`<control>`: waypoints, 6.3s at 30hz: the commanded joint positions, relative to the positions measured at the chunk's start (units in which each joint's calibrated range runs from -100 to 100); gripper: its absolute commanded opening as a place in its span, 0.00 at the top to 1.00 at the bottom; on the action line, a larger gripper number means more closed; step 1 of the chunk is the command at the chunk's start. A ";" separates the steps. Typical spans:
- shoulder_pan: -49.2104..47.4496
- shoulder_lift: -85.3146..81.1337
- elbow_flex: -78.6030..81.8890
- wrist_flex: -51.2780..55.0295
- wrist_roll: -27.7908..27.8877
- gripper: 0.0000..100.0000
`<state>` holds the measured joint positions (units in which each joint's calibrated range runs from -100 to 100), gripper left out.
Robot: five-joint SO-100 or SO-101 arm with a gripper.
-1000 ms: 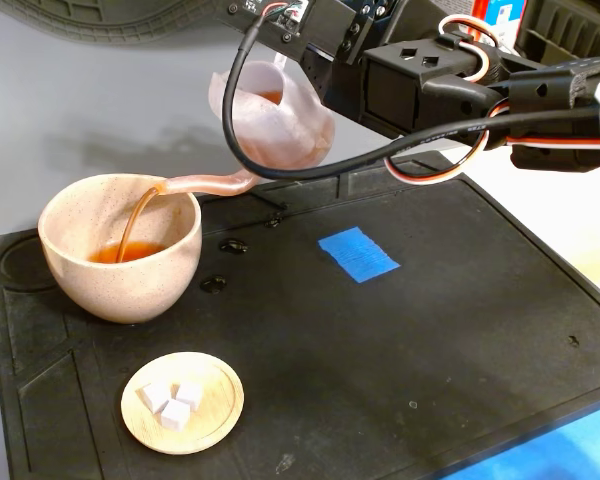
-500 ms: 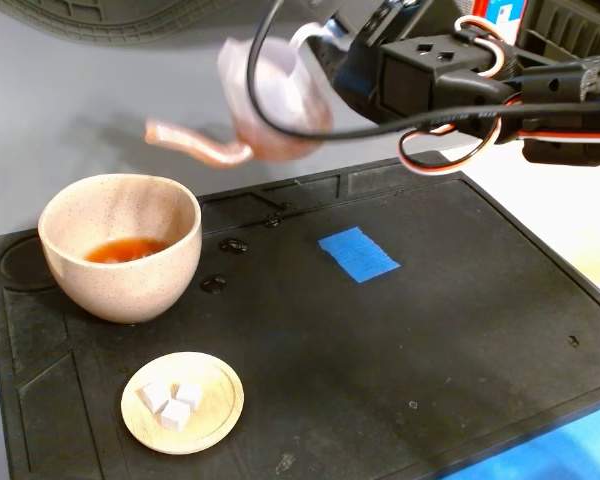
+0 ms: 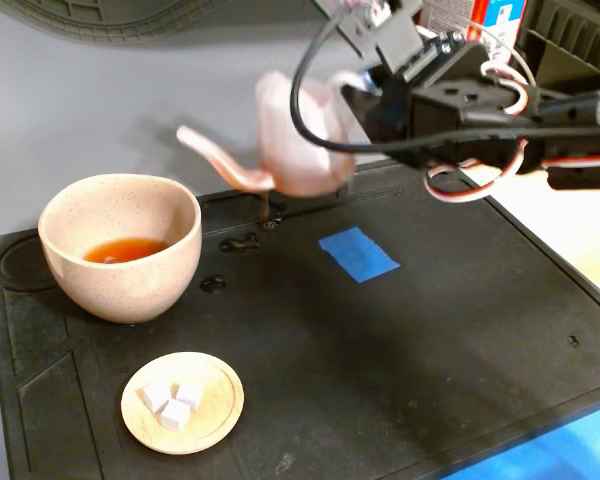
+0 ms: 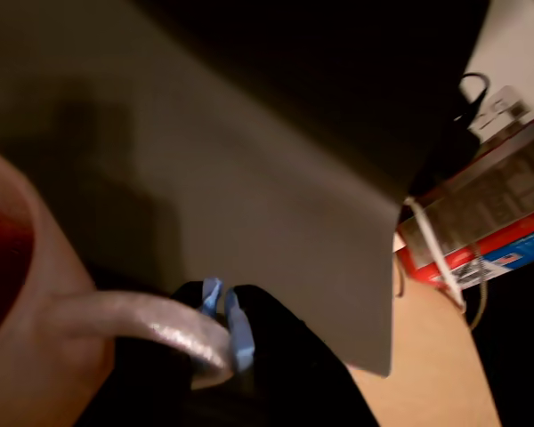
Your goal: Pick up a kettle and pour liquid into a cup.
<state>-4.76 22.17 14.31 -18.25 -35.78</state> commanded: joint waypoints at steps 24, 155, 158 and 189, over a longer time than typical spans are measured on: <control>5.33 -0.84 17.72 -12.58 -2.19 0.99; 0.24 -72.00 72.35 -18.80 -12.53 0.99; 0.39 -77.46 72.17 -13.96 -13.42 0.99; 4.12 -120.04 85.50 60.66 -20.82 0.99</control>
<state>-0.76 -98.03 99.71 41.97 -56.42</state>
